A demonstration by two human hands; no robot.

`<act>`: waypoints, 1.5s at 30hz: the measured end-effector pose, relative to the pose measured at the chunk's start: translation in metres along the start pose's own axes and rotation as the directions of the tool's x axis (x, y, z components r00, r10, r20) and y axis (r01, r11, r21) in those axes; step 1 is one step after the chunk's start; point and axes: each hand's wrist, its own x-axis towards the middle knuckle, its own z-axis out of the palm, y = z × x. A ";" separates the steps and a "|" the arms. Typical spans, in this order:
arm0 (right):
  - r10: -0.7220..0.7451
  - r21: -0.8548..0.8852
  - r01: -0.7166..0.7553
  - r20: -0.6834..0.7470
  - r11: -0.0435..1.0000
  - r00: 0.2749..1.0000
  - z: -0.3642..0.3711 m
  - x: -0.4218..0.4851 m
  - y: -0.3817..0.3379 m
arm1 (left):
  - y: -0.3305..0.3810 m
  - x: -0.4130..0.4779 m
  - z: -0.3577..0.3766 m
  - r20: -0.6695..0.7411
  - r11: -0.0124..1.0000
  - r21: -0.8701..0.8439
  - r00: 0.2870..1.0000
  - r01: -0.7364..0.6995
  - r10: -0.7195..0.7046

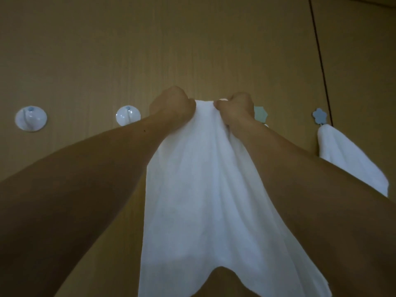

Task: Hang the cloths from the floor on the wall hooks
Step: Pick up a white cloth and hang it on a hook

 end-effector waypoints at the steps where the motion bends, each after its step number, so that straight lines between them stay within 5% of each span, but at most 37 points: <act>1: -0.012 -0.002 0.012 0.009 1.000 1.000 0.000 0.001 0.001 | 0.000 0.001 0.000 -0.015 1.000 0.020 1.000 -0.018 0.018; 5: -0.003 0.001 0.003 0.068 1.000 0.998 0.001 -0.007 0.013 | -0.005 -0.012 0.011 0.011 0.997 0.040 0.998 -0.059 0.059; 10: 0.119 0.015 -0.122 0.134 0.992 0.984 -0.002 -0.020 0.019 | 0.002 -0.019 0.011 0.244 0.963 -0.234 0.967 0.132 -0.073; 13: 0.078 -0.049 -0.070 0.177 0.996 0.981 -0.007 -0.026 0.020 | 0.004 -0.018 0.008 0.287 0.969 -0.194 0.953 0.155 -0.096; 17: -0.126 -0.242 0.167 0.175 0.956 0.976 -0.008 -0.036 0.027 | -0.001 -0.031 0.012 0.067 1.000 -0.023 0.998 -0.017 0.018; 20: -0.328 -0.438 0.349 0.125 0.828 0.936 -0.005 -0.043 0.028 | -0.007 -0.039 0.019 -0.058 0.936 0.135 0.940 -0.326 0.336; 23: -0.349 -0.261 0.379 0.155 0.888 0.924 -0.005 -0.052 0.033 | -0.015 -0.046 0.027 -0.063 0.871 0.164 0.876 -0.463 0.478; 29: -0.402 -0.225 0.443 0.207 0.868 0.892 -0.007 -0.077 0.052 | -0.018 -0.068 0.026 -0.004 0.915 -0.334 0.971 -0.228 0.240; 34: -0.299 -0.346 0.383 0.272 0.857 0.915 -0.010 -0.091 0.062 | -0.028 -0.090 0.031 0.017 0.941 -0.189 0.957 -0.281 0.289; 45: -0.080 -0.454 0.189 0.249 0.871 0.965 -0.042 -0.167 0.054 | -0.057 -0.151 0.017 0.151 0.861 -0.480 0.952 -0.166 0.268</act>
